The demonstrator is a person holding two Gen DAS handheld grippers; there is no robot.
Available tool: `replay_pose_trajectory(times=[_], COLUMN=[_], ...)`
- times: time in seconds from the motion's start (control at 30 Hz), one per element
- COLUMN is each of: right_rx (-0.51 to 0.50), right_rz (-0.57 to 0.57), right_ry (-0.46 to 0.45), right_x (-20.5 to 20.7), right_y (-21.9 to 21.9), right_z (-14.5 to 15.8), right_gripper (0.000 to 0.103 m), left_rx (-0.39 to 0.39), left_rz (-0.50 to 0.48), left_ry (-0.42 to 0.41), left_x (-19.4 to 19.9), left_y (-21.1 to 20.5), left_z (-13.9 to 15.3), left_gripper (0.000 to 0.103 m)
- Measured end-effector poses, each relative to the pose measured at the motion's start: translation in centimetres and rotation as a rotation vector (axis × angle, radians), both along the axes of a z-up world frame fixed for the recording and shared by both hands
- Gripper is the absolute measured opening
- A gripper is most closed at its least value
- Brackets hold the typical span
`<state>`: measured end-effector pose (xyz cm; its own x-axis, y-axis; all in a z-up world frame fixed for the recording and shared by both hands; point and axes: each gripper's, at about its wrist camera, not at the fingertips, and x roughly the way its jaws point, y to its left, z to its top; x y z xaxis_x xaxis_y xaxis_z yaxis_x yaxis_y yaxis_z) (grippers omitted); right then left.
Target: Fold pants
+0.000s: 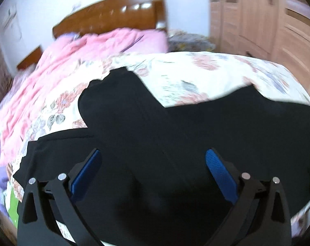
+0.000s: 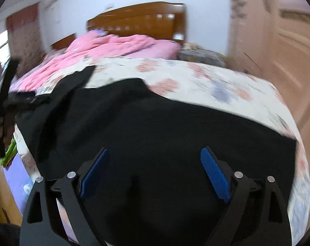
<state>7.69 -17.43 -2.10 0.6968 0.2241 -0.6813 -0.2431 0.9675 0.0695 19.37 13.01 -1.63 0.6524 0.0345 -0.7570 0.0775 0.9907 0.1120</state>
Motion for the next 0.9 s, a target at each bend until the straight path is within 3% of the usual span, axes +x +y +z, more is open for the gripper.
replay_pose_trajectory(times=[0.13, 0.3, 0.37, 0.43, 0.47, 0.63, 0.73, 0.83, 0.9], right_rx=[-0.008, -0.009, 0.007, 0.064, 0.078, 0.115, 0.105, 0.104, 0.104], right_rz=[0.026, 0.007, -0.006, -0.028, -0.037, -0.059, -0.054, -0.052, -0.052], right_ry=[0.006, 0.058, 0.082, 0.099, 0.101, 0.125, 0.122, 0.127, 0.131], right_x=[3.3, 5.1, 5.3, 5.7, 5.9, 5.8, 5.6, 5.6, 5.6], right_y=[3.3, 4.6, 4.2, 3.2, 3.2, 2.4, 2.6, 2.7, 2.7], right_z=[-0.6, -2.1, -2.7, -3.0, -3.1, -3.5, -3.5, -3.6, -3.6], right_gripper=[0.088, 0.088, 0.088, 0.088, 0.088, 0.088, 0.088, 0.088, 0.088], left_rx=[0.078, 0.187, 0.185, 0.158, 0.150, -0.002, -0.087, -0.145, -0.182], left_rz=[0.009, -0.018, -0.033, -0.027, -0.017, 0.042, 0.127, 0.203, 0.240], left_ry=[0.085, 0.140, 0.187, 0.193, 0.171, 0.018, -0.068, -0.067, -0.008], left_x=[5.4, 8.0, 8.3, 8.0, 7.6, 3.3, -1.8, -6.1, -8.5], left_y=[-1.7, -3.4, -3.3, -2.4, -1.8, 2.9, 6.7, 9.7, 11.5], left_z=[-1.0, -3.1, -4.3, -4.6, -4.4, -0.5, 1.0, -0.3, -3.2], left_gripper=[0.101, 0.097, 0.074, 0.022, 0.011, 0.009, 0.009, 0.009, 0.009])
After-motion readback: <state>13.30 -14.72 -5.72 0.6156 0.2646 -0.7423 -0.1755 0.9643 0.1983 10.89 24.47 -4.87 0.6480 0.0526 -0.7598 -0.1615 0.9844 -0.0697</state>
